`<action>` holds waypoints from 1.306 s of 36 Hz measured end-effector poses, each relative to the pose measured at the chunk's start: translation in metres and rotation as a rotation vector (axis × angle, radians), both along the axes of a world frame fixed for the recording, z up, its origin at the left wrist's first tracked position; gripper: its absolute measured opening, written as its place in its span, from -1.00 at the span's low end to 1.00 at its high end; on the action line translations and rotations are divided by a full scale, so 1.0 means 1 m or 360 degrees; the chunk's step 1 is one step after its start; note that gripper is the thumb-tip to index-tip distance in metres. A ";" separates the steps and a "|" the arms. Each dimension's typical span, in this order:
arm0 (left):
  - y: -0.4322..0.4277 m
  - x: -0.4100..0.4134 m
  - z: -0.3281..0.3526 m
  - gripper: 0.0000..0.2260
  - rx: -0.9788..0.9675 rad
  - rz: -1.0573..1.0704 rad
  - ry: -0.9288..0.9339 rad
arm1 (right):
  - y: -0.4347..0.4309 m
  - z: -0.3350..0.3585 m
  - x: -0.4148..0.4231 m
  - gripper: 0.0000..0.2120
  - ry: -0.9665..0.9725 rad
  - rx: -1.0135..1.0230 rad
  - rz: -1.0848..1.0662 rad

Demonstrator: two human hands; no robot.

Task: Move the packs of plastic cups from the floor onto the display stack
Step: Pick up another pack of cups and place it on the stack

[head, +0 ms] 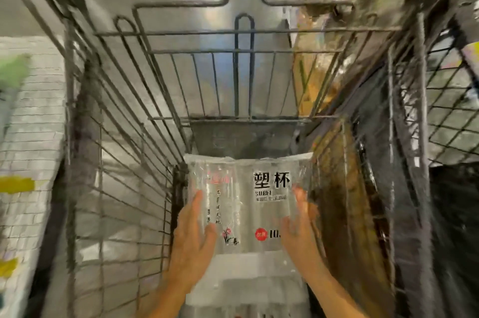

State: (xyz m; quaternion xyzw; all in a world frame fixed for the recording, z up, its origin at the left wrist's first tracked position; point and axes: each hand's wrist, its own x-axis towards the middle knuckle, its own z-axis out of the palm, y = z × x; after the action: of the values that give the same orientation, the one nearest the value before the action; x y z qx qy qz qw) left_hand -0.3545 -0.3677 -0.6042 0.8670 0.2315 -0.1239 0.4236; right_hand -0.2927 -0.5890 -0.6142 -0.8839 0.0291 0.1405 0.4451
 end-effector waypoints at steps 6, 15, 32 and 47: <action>-0.016 -0.024 0.000 -0.33 -0.0105 0.0110 -0.0059 | -0.003 0.016 -0.016 -0.19 0.0047 -0.0109 -0.0099; -0.013 -0.012 -0.010 -0.34 -0.0049 0.0112 0.0010 | 0.000 0.005 -0.010 -0.22 0.0231 -0.0109 -0.0140; 0.004 0.046 0.088 -0.49 0.0553 -0.0293 0.0232 | 0.001 0.109 0.035 -0.46 0.0406 -0.0599 0.0202; -0.006 0.037 0.409 -0.67 0.0727 -0.0447 -0.0244 | -0.020 0.420 0.055 -0.69 -0.0289 -0.0803 0.0847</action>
State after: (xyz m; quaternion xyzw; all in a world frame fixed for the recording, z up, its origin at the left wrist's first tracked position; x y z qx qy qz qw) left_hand -0.3175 -0.3740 -0.1952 0.9704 0.0984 -0.0600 0.2122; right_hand -0.2377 -0.6094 -0.1939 -0.9513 -0.2074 0.1608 0.1619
